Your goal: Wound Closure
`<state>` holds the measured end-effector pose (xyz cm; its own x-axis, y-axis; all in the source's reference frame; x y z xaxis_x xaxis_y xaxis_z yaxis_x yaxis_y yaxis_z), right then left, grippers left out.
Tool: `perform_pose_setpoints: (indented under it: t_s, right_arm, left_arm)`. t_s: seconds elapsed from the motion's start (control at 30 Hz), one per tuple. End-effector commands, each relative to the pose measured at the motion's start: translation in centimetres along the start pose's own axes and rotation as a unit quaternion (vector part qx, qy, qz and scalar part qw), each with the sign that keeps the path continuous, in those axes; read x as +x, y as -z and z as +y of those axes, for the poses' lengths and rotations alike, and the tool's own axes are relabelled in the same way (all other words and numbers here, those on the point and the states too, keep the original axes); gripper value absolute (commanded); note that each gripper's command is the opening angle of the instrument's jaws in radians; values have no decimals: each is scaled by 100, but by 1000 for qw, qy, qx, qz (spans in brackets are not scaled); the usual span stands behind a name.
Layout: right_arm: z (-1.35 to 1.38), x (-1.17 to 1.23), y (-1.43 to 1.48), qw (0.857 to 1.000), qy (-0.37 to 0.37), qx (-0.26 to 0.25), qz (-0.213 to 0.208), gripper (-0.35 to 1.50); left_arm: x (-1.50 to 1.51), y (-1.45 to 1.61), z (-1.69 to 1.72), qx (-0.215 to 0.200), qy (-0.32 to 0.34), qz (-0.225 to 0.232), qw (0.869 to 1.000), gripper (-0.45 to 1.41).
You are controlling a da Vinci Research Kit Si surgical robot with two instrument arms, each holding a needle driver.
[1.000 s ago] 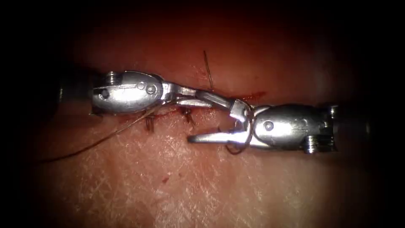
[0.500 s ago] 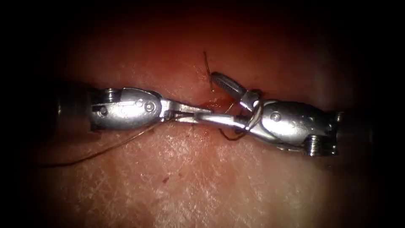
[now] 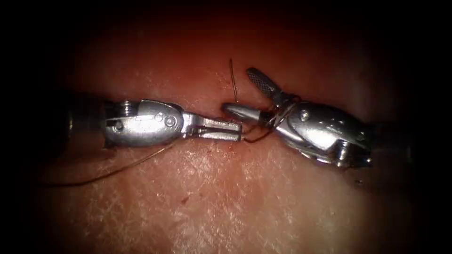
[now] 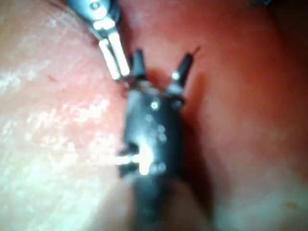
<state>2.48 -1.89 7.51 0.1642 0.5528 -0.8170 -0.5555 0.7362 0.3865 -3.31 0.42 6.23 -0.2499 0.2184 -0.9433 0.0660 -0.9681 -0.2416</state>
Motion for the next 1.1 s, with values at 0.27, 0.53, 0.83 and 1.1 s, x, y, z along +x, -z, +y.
perform_pose_setpoints:
  t_s: [0.27,0.53,0.83,1.1]
  right_arm:
    - [-7,-8,-32,998,-23,-16,-49,47]
    - [-15,-8,-50,994,-41,-19,-102,47]
    - [-13,-13,-47,991,-58,-19,-121,34]
    - [-10,-17,-46,988,-66,-19,-142,14]
  left_arm:
    - [-6,-7,-2,-1,1,1,1000,-45]
    - [-5,-5,-3,-2,1,1,1000,-45]
    - [-4,-2,-4,-4,2,1,1000,-45]
    - [-3,0,-4,-5,2,1,1000,-45]
